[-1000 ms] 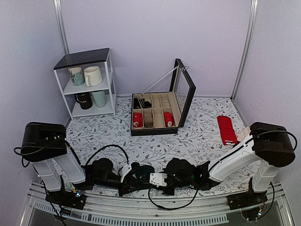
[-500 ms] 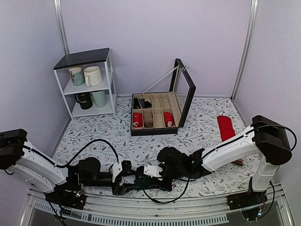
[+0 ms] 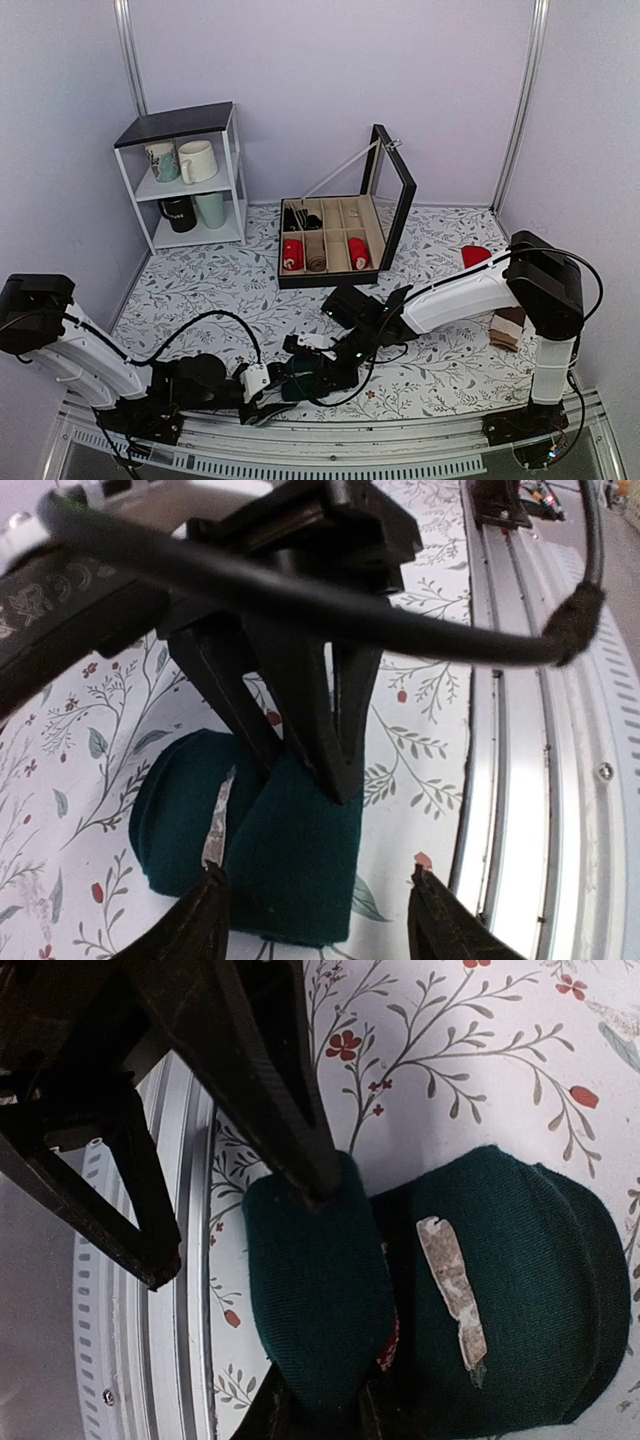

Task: Roll the socks
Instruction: Roll the sock at the center of the board.

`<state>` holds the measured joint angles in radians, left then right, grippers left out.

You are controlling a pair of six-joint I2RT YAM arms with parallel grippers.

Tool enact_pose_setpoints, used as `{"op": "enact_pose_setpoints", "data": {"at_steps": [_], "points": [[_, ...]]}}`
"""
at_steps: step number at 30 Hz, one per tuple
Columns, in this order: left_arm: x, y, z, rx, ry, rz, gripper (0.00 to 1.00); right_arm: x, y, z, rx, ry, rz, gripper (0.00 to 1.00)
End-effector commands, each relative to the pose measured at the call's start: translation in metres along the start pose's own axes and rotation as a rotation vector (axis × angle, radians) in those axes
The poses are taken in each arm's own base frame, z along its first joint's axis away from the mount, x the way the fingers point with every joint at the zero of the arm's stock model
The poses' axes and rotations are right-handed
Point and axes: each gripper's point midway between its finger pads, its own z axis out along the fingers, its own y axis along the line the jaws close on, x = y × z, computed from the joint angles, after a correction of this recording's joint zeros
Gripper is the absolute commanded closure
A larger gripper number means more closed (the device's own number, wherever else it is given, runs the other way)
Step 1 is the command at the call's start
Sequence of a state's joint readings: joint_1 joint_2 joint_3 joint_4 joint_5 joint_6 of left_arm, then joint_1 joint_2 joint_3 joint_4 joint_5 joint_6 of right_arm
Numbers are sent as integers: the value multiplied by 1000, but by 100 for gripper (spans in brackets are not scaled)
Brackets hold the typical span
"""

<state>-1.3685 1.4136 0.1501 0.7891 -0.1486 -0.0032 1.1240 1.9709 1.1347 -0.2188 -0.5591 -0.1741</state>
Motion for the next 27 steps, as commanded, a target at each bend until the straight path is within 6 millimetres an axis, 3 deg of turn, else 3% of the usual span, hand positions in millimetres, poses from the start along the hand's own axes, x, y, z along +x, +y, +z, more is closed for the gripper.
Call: {"op": "enact_pose_setpoints", "data": {"at_steps": [1, 13, 16, 19, 22, 23, 27], "points": [[-4, 5, 4, -62, -4, 45, 39, 100, -4, 16, -11, 316, 234, 85], [17, -2, 21, -69, 63, 74, 39, 110, -1, 19, -43, 345, 270, 85], [15, -3, 20, -61, 51, 69, 51, 111, -2, 19, -43, 347, 276, 85], [10, -7, 19, -38, 35, 67, 75, 114, -3, 21, -45, 350, 287, 85], [6, -9, 19, -29, 24, 62, 84, 115, -5, 22, -43, 352, 290, 85], [6, -9, 19, -24, 22, 63, 98, 115, -5, 22, -42, 349, 291, 85], [9, -16, 21, 13, 30, 60, 100, 112, -8, 23, -34, 339, 295, 82]]}}
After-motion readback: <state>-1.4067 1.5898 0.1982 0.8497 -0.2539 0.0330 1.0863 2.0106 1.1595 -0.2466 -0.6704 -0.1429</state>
